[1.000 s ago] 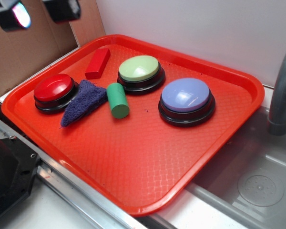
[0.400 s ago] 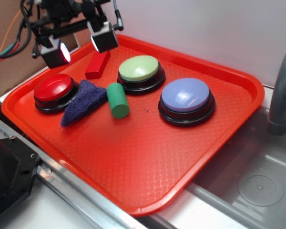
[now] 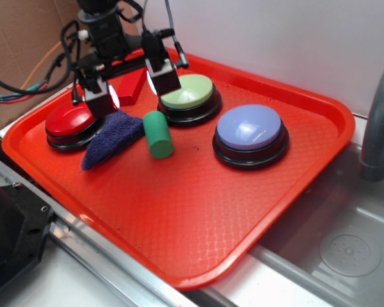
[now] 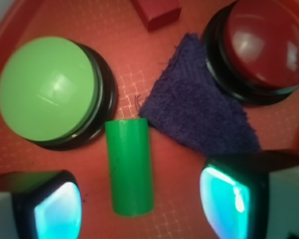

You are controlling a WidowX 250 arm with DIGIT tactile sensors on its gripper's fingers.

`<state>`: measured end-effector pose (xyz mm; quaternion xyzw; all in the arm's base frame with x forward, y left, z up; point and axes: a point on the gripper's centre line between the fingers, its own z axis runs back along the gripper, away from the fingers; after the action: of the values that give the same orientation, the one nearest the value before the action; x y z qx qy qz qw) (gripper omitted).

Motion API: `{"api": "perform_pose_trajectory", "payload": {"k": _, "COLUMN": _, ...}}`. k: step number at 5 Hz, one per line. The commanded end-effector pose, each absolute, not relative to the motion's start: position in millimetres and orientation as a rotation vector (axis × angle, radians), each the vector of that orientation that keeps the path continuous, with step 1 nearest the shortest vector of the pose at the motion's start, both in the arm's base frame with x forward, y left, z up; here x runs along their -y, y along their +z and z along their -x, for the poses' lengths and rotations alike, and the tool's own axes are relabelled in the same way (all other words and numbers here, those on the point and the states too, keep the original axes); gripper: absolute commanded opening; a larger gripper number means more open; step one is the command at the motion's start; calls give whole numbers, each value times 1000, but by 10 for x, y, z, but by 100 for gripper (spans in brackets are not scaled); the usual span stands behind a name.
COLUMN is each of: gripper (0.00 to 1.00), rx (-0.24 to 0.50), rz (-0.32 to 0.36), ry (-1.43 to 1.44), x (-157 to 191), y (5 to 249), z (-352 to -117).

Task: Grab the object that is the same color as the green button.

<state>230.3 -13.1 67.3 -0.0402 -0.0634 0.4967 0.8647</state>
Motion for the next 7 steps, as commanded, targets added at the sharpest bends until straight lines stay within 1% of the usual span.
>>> {"api": "perform_pose_trajectory", "payload": {"k": 1, "gripper": 100, "rx": 139, "rz": 90, "ry": 1047, "x": 231, "y": 394, "z": -2357}}
{"api": "perform_pose_trajectory", "payload": {"k": 2, "gripper": 100, "rx": 116, "rz": 83, "ry": 1062, "x": 228, "y": 279, "z": -2359}}
{"api": "perform_pose_trajectory", "payload": {"k": 4, "gripper": 100, "rx": 120, "rz": 61, "ry": 1069, "x": 264, "y": 142, "z": -2381}}
{"api": "perform_pose_trajectory", "payload": {"k": 5, "gripper": 71, "rx": 127, "rz": 59, "ry": 1068, "x": 270, "y": 109, "z": -2392}}
{"api": "perform_pose_trajectory", "payload": {"k": 6, "gripper": 10, "rx": 141, "rz": 86, "ry": 1083, "x": 250, "y": 120, "z": -2408}}
{"api": "perform_pose_trajectory", "payload": {"k": 7, "gripper": 0, "rx": 134, "rz": 96, "ry": 1058, "x": 246, "y": 153, "z": -2398}}
